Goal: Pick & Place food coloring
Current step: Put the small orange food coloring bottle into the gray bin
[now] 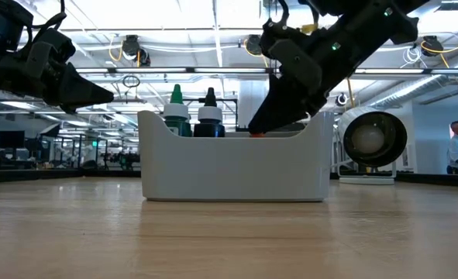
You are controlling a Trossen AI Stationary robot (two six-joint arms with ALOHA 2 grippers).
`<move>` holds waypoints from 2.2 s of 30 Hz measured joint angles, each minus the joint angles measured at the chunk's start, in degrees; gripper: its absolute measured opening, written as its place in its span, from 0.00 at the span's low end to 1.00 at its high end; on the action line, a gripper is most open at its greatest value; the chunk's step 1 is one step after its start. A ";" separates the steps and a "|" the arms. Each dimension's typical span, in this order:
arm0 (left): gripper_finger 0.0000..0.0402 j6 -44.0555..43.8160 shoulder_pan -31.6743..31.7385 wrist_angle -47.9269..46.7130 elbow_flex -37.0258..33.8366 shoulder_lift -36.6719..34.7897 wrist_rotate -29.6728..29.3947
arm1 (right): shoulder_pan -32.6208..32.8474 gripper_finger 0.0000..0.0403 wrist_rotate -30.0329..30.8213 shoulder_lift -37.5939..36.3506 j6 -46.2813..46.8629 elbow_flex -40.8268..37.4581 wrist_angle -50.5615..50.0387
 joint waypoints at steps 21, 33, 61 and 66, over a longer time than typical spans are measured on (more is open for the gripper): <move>0.13 -0.02 0.00 -0.48 0.00 -0.02 0.00 | -0.97 0.15 2.02 3.98 0.81 0.04 2.53; 0.13 0.02 0.00 -0.48 0.02 0.00 -0.02 | -0.96 0.15 4.36 3.96 1.92 7.34 -8.87; 0.13 0.00 0.00 -1.23 0.00 -0.02 -0.04 | 3.23 0.15 15.10 3.98 16.45 4.37 -10.64; 0.13 0.02 0.00 -1.23 0.00 -0.02 -0.04 | 2.73 0.15 13.66 4.28 16.37 4.33 -10.31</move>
